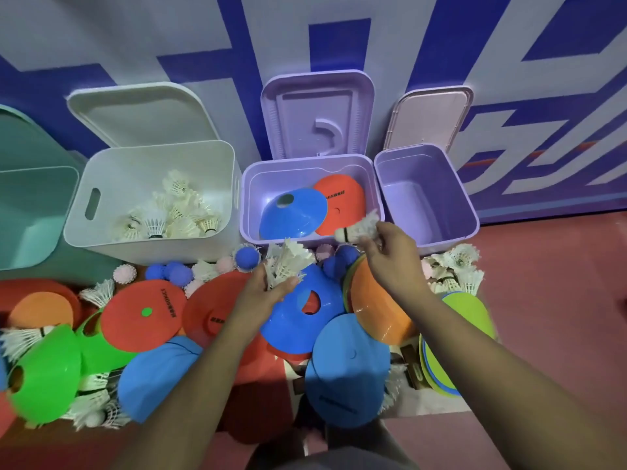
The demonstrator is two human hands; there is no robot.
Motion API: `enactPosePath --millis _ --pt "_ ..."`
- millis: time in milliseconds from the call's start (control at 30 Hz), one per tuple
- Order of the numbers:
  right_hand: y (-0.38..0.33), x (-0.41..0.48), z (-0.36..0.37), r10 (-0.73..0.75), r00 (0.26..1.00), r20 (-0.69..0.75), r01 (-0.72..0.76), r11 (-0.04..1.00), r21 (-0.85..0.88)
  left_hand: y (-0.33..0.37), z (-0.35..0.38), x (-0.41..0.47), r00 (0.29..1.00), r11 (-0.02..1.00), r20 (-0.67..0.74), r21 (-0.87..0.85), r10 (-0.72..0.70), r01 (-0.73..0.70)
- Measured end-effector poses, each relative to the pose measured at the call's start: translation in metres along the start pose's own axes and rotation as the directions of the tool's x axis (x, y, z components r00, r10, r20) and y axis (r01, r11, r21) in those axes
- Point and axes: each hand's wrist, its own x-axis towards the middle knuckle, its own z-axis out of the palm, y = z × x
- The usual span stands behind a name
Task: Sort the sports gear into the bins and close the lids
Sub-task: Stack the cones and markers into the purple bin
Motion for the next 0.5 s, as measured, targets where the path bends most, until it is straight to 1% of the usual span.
enactPosePath --millis 67,133,200,233,267,300,367,433,500 --pt "-0.023 0.001 -0.006 -0.069 0.996 0.051 0.061 0.988 0.143 0.002 -0.004 0.0 1.0 1.0 0.003 0.015 -0.006 0.006" --pt "-0.037 0.002 -0.003 -0.176 0.969 0.172 0.147 0.974 0.172 0.004 -0.008 0.0 1.0 0.999 0.025 0.032 -0.003 0.002" --pt "-0.045 -0.001 0.009 -0.267 0.891 0.368 0.235 0.963 0.131 0.008 -0.012 -0.002 0.998 0.998 0.056 0.049 0.023 -0.025" --pt "-0.048 -0.004 0.016 -0.283 0.846 0.453 0.261 0.959 0.111 0.009 -0.014 -0.004 0.997 0.998 0.074 0.055 0.031 -0.036" --pt "-0.052 -0.007 0.022 -0.283 0.813 0.509 0.264 0.958 0.111 0.01 -0.017 -0.007 0.996 0.998 0.079 0.06 0.031 -0.036" --pt "-0.057 -0.011 0.026 -0.279 0.796 0.537 0.243 0.96 0.138 0.012 -0.02 -0.01 0.997 0.997 0.074 0.072 0.032 -0.037" --pt "-0.068 -0.019 0.033 -0.28 0.798 0.534 0.162 0.953 0.257 0.013 -0.03 -0.019 0.999 0.996 0.012 0.077 0.042 -0.043" --pt "-0.077 -0.021 0.037 -0.249 0.854 0.457 0.068 0.924 0.378 0.013 -0.043 -0.031 0.995 0.999 -0.092 0.032 0.041 -0.039" --pt "-0.079 -0.018 0.047 -0.174 0.913 0.37 -0.001 0.904 0.428 0.011 -0.057 -0.043 0.983 0.998 -0.178 -0.035 0.048 -0.055"
